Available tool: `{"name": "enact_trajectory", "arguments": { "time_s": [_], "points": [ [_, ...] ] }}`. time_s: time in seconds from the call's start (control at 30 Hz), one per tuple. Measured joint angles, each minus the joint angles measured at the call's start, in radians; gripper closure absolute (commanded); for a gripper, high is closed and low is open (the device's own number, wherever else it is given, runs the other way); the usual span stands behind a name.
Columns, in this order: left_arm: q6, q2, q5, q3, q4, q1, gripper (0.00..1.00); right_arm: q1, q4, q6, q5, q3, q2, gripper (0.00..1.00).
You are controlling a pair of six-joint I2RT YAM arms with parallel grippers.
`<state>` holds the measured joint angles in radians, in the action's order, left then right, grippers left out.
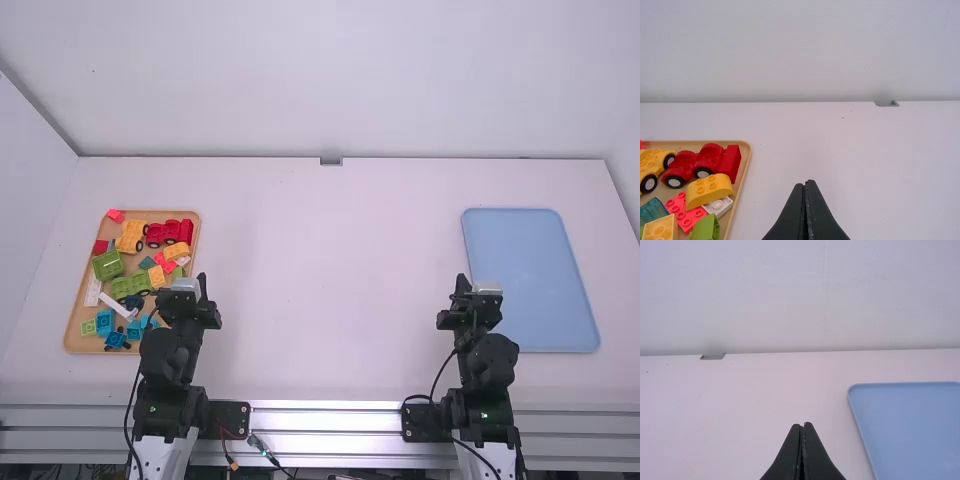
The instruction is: Assemble lego blocks to make yellow taxi
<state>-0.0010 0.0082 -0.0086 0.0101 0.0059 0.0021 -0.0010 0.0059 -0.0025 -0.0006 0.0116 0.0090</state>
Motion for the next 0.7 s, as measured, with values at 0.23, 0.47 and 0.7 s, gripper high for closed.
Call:
{"name": "enact_trajectory", "arguments": {
  "time_s": [0.23,0.47,0.7],
  "points": [
    [0.0,0.015,-0.002,0.0,0.0,0.0,0.96,0.0,0.0,-0.006,-0.002,0.0,0.013,0.96],
    [0.0,0.062,-0.005,0.021,-0.022,0.0,0.91,0.0,-0.012,-0.008,-0.002,0.013,0.062,0.91],
    [-0.001,0.183,-0.02,0.142,-0.07,0.0,0.82,0.0,-0.026,-0.011,0.0,0.11,0.177,0.82]
  ]
}}
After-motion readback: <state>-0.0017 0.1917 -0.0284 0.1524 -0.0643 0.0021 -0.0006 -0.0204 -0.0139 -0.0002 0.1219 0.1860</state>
